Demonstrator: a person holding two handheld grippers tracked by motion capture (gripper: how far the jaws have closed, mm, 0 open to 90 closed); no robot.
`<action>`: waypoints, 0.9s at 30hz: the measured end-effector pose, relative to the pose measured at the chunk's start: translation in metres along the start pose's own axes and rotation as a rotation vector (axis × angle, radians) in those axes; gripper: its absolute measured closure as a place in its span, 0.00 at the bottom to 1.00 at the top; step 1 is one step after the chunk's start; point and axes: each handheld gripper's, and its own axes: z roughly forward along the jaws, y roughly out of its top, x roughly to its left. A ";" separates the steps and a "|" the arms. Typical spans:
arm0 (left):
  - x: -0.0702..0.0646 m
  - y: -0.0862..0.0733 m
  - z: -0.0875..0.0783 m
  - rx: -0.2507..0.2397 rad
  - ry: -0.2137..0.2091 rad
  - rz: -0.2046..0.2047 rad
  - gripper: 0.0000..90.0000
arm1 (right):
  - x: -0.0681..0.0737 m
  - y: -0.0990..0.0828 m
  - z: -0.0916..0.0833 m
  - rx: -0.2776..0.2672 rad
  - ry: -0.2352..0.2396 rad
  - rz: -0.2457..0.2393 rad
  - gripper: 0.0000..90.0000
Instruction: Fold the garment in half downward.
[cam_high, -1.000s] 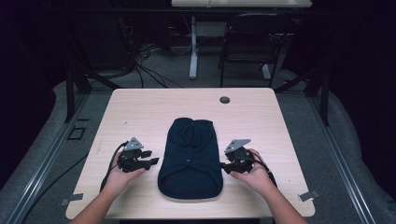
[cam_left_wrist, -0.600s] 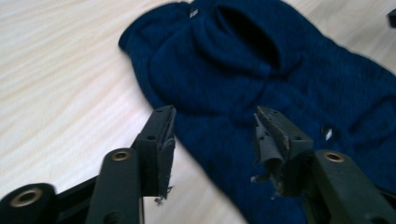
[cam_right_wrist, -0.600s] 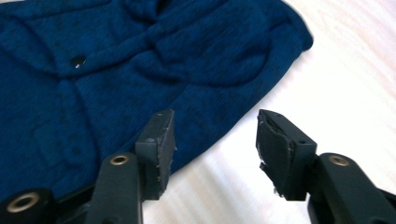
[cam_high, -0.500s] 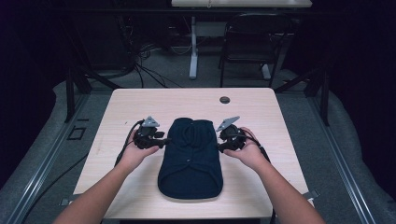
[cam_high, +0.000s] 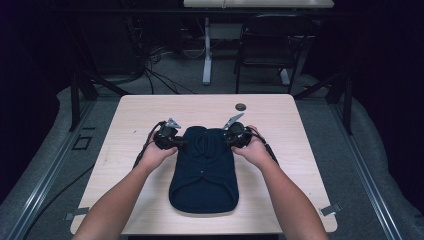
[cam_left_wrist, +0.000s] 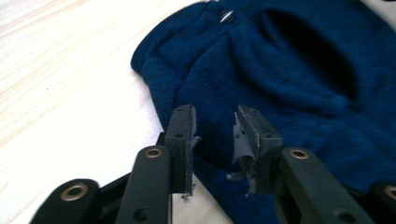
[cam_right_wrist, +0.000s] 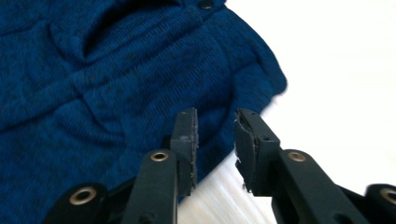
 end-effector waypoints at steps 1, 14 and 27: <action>0.000 -0.001 0.003 0.014 0.002 0.007 0.76 | 0.001 0.000 0.004 -0.004 0.006 0.005 0.77; -0.018 -0.009 0.011 0.078 -0.012 0.105 0.83 | 0.017 -0.005 0.023 0.101 0.069 -0.087 0.82; -0.028 -0.021 0.000 0.085 -0.053 0.127 0.84 | 0.033 -0.013 0.014 0.116 0.108 -0.131 0.83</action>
